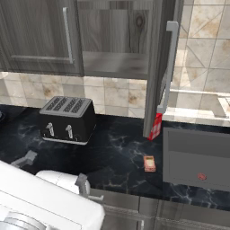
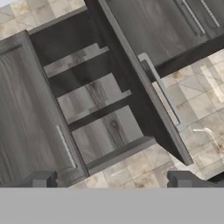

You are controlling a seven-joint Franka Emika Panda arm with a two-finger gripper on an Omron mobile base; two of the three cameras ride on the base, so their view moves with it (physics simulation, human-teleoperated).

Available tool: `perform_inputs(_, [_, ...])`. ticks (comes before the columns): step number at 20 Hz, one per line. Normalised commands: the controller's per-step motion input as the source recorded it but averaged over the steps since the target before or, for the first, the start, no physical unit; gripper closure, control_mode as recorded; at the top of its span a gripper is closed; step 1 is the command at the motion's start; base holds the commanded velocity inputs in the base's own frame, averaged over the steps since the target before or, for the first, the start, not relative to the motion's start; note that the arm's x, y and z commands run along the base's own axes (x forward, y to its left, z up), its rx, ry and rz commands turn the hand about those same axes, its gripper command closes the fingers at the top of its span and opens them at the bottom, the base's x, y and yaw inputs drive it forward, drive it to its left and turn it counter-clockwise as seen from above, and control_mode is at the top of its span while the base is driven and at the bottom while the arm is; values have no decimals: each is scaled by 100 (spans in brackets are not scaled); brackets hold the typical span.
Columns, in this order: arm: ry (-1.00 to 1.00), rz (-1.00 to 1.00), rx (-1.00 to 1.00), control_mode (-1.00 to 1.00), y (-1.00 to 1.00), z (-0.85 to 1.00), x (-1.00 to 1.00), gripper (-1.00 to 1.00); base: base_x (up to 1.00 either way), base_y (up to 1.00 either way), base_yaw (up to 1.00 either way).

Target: Open the cabinet. Pick the bar soap and place it next to the sink. Then close the cabinet.

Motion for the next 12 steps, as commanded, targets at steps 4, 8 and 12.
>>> perform_inputs(4, [-12,0,0,-100,-19,-50,15,-100,0,0,0])
perform_inputs(8, [-5,-1,0,-100,-27,-2,5,-100,0,0,0])
perform_inputs(12, [0,0,0,-100,-33,0,28,-100,0,0,0])
